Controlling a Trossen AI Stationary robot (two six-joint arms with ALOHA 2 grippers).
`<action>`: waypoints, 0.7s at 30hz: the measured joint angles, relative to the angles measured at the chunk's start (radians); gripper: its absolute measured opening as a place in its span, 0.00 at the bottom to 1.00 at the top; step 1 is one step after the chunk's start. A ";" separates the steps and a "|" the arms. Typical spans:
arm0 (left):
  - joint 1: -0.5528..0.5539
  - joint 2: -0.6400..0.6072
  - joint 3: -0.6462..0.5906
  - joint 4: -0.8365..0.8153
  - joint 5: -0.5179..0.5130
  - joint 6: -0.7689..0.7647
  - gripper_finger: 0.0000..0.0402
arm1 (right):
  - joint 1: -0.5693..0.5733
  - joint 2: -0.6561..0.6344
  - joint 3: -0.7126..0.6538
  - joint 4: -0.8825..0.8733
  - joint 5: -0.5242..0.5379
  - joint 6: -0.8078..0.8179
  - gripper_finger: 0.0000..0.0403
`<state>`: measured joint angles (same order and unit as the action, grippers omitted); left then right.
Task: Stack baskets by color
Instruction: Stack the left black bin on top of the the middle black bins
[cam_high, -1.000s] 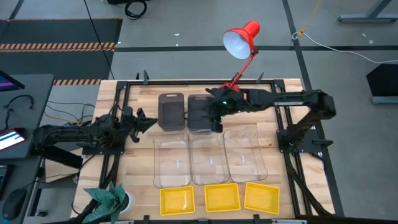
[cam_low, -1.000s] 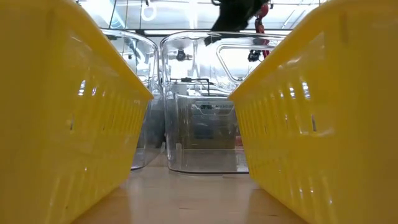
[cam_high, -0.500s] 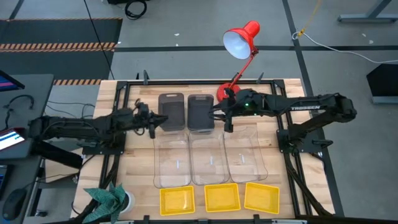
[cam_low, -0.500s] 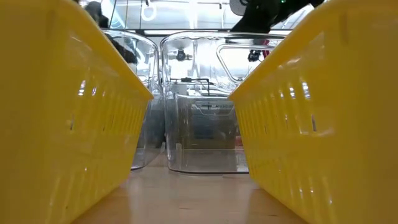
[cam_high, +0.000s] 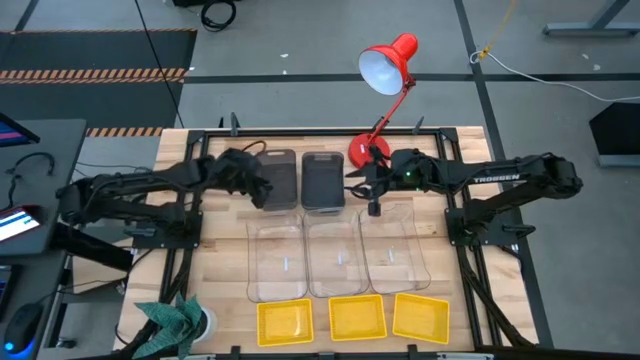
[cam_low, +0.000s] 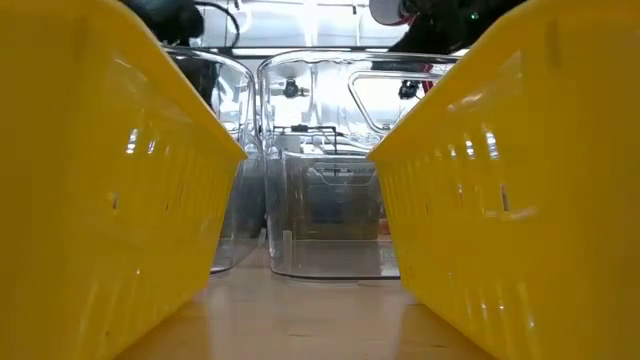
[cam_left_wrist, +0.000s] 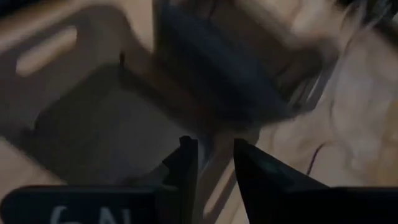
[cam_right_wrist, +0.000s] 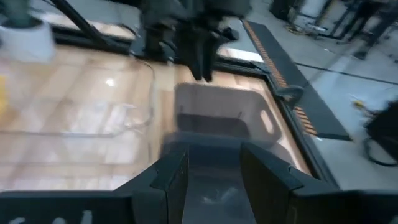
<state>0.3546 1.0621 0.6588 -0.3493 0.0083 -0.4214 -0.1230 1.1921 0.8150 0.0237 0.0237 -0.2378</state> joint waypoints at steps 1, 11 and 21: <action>0.006 0.020 0.029 -0.045 0.004 0.009 0.28 | 0.000 0.006 0.000 0.012 -0.025 0.010 0.37; 0.113 0.211 0.259 -0.391 -0.051 -0.123 0.28 | 0.023 0.012 0.000 -0.077 -0.070 0.063 0.37; 0.129 0.321 0.349 -0.557 -0.206 -0.161 0.46 | 0.039 0.009 0.000 -0.210 -0.017 0.105 0.37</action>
<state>0.4841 1.3827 1.0081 -0.9067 -0.1978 -0.5822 -0.0841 1.2015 0.8146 -0.1860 0.0067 -0.1333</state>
